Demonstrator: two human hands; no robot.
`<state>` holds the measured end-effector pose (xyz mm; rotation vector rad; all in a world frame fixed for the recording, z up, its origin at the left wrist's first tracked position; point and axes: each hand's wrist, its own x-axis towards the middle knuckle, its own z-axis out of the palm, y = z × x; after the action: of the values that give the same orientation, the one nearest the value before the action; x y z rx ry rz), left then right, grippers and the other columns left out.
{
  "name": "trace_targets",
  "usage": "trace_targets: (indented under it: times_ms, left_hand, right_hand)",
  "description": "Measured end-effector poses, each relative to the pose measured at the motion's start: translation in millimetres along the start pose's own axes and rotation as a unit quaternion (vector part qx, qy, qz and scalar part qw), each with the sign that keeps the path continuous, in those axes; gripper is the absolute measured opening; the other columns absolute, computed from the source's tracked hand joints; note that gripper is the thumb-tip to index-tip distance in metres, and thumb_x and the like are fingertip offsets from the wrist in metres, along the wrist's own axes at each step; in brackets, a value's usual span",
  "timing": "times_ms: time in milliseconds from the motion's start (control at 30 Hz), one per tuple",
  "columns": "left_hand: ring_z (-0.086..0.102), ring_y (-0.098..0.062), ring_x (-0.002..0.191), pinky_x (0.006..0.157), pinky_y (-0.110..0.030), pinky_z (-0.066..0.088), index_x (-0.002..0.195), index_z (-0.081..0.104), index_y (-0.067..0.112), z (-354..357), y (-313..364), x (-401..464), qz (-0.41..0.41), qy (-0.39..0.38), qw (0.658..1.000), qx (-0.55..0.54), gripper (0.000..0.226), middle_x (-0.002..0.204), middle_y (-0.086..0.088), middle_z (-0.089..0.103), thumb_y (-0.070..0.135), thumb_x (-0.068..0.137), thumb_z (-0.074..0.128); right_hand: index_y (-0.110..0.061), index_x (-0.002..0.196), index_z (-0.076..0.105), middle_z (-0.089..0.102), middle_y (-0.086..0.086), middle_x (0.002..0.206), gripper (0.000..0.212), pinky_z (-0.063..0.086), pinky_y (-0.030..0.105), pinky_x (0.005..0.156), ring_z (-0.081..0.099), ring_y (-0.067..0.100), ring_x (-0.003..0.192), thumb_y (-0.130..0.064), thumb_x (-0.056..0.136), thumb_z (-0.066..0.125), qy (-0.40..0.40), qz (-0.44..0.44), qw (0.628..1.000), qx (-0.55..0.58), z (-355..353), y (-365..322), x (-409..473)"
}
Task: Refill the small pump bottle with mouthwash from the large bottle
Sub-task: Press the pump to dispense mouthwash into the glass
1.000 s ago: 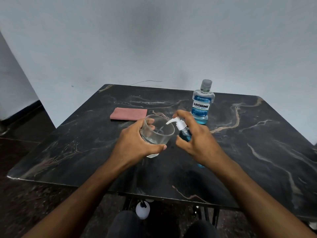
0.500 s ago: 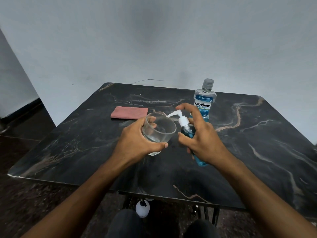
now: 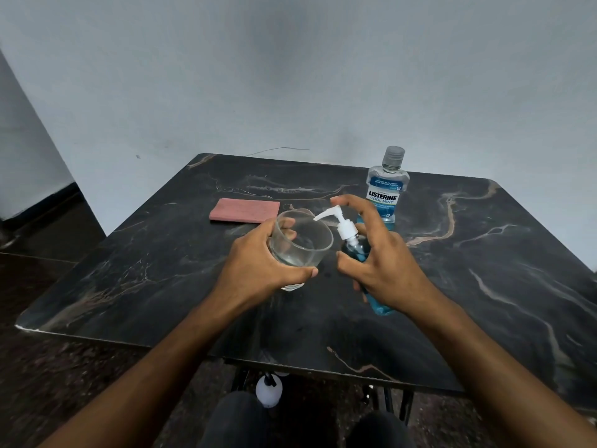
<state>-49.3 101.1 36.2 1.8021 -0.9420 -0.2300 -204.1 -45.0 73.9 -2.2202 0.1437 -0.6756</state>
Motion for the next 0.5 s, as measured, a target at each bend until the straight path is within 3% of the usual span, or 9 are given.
trace_targets:
  times_ms: [200,333,500]
  left_hand:
    - [0.065,0.014,0.102,0.08,-0.001,0.049,0.124,0.063,0.036,0.4,-1.6,0.9,0.0,-0.007,1.0,0.003,0.085,0.11,0.02,0.073,0.05,0.046,0.093]
    - [0.064,0.014,0.104,0.08,-0.001,0.048,0.122,0.062,0.039,0.3,-1.3,1.0,0.005,-0.007,1.0,0.004,0.085,0.108,0.023,0.072,0.055,0.044,0.09]
    - [0.066,0.013,0.102,0.081,-0.003,0.05,0.119,0.063,0.041,0.3,-2.7,0.6,0.004,0.001,1.0,-0.001,0.083,0.108,0.021,0.073,0.057,0.042,0.089]
  right_hand:
    - [-0.053,0.123,0.035,0.063,-0.026,0.092,0.063,0.05,0.018,0.041,0.065,0.008,0.052,-0.019,0.079,0.066,0.003,0.015,1.0,0.006,0.2,1.9,1.0]
    - [-0.056,0.116,0.034,0.062,-0.011,0.086,0.063,0.049,0.018,0.041,0.064,0.006,0.052,-0.016,0.081,0.066,0.009,0.022,1.0,-0.001,0.3,3.6,0.7]
    - [-0.051,0.131,0.036,0.065,-0.022,0.09,0.074,0.051,0.023,0.041,0.064,0.015,0.049,-0.006,0.081,0.068,0.013,0.023,1.0,0.018,-0.4,4.5,0.0]
